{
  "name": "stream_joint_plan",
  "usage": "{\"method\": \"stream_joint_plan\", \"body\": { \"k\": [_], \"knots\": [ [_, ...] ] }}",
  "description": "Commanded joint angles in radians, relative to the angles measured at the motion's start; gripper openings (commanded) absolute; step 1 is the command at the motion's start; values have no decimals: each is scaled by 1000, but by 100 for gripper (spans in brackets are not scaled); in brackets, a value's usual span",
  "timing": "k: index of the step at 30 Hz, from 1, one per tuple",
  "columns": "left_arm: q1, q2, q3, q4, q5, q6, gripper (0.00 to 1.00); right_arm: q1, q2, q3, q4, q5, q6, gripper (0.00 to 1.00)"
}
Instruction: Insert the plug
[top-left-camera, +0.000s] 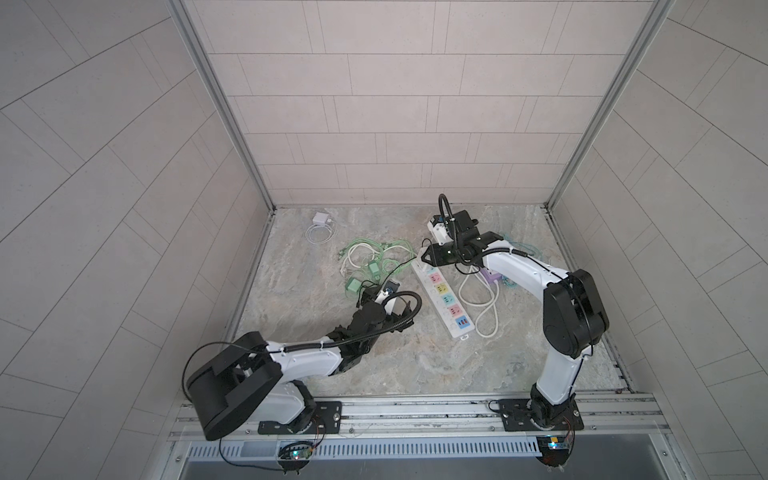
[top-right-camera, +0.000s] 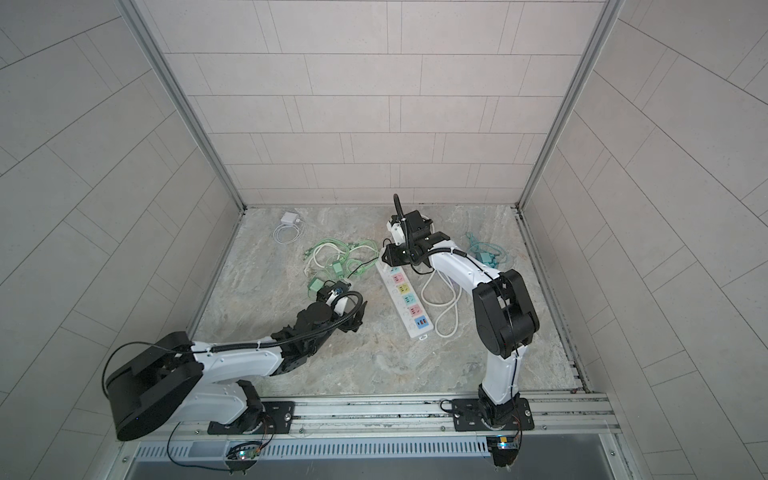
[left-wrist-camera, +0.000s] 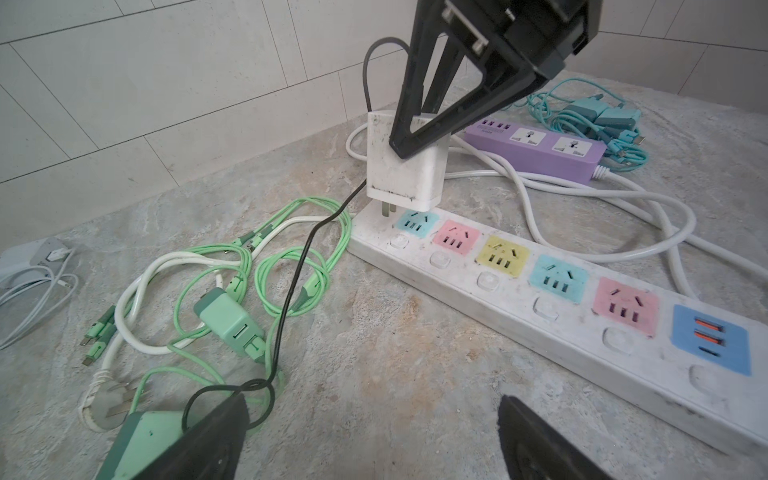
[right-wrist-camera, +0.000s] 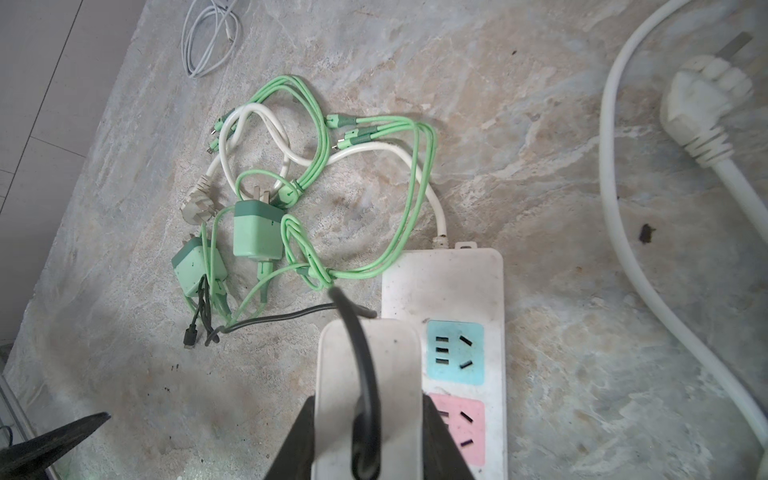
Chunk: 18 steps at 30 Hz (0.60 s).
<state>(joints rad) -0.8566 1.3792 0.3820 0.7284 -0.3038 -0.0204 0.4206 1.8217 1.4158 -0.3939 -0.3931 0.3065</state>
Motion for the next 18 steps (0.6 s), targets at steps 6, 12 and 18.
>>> {"method": "stream_joint_plan", "body": {
  "k": [6,12,18],
  "knots": [
    [62,107,56,170,18,-51,92,-3,32,75,-99,93,-29,27],
    [85,145,89,141,56,-56,91,-4,41,96,-154,126,-49,27],
    [127,242,169,149,147,-57,87,3,-18,70,-227,170,-8,26]
  ]
}}
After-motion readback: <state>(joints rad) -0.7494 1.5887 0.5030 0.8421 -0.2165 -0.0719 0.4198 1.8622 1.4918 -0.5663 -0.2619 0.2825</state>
